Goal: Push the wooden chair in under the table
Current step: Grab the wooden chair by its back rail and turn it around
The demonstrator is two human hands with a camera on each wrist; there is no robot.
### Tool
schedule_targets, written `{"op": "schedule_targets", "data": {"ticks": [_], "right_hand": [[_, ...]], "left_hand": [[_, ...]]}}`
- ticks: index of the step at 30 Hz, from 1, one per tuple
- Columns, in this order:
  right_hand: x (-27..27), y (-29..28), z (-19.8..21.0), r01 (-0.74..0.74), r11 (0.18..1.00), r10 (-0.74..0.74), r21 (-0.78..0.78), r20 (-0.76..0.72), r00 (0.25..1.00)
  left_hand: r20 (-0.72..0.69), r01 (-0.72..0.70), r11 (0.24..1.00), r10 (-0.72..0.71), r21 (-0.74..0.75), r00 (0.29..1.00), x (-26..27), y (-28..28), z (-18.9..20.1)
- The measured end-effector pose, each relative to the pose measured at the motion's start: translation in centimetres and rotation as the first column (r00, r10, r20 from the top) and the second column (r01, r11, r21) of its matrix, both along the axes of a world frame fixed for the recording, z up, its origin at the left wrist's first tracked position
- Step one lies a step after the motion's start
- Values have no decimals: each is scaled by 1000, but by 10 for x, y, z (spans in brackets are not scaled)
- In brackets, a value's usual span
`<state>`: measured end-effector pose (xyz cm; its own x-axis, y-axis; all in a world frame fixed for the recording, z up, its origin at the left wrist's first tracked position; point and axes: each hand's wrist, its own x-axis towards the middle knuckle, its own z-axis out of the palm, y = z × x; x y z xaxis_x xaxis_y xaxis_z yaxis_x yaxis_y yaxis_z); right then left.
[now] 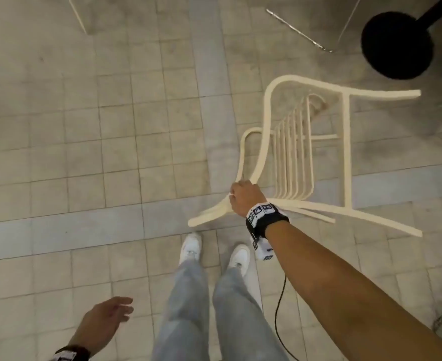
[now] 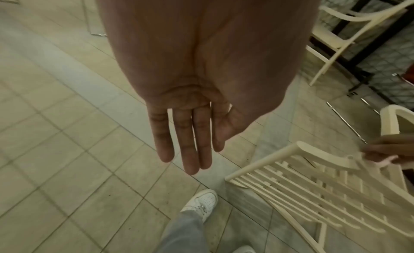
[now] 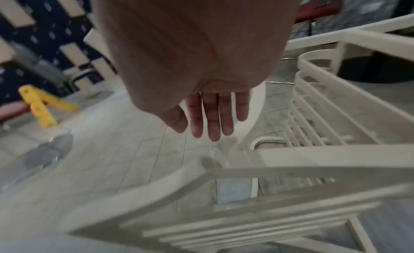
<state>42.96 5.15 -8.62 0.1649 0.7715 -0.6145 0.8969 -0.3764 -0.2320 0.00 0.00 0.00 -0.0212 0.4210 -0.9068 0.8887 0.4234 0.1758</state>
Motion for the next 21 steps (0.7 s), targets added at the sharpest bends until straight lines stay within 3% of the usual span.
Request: {"op": "schedule_targets", "data": {"ticks": [4, 7, 9, 15, 18, 21], "right_hand": [[-3, 17, -41, -166, 984, 171, -57, 78, 982], [-10, 19, -62, -360, 931, 364, -54, 122, 923], [-10, 17, -70, -369, 929, 370, -29, 127, 920], [-11, 4, -73, -295, 955, 289, 16, 152, 945], [-7, -4, -53, -166, 970, 136, 180, 165, 977], [-1, -2, -18, -78, 932, 32, 355, 132, 991]], "left_hand": [[46, 93, 995, -91, -32, 995, 16, 35, -48], [64, 145, 989, -143, -36, 988, 26, 55, -74], [81, 196, 980, -192, -36, 978, 37, 68, -85], [125, 285, 958, -282, -10, 951, 75, 90, -97], [160, 250, 968, -249, 15, 955, 95, 94, -93], [203, 236, 971, -238, 34, 950, 111, 97, -88]]}}
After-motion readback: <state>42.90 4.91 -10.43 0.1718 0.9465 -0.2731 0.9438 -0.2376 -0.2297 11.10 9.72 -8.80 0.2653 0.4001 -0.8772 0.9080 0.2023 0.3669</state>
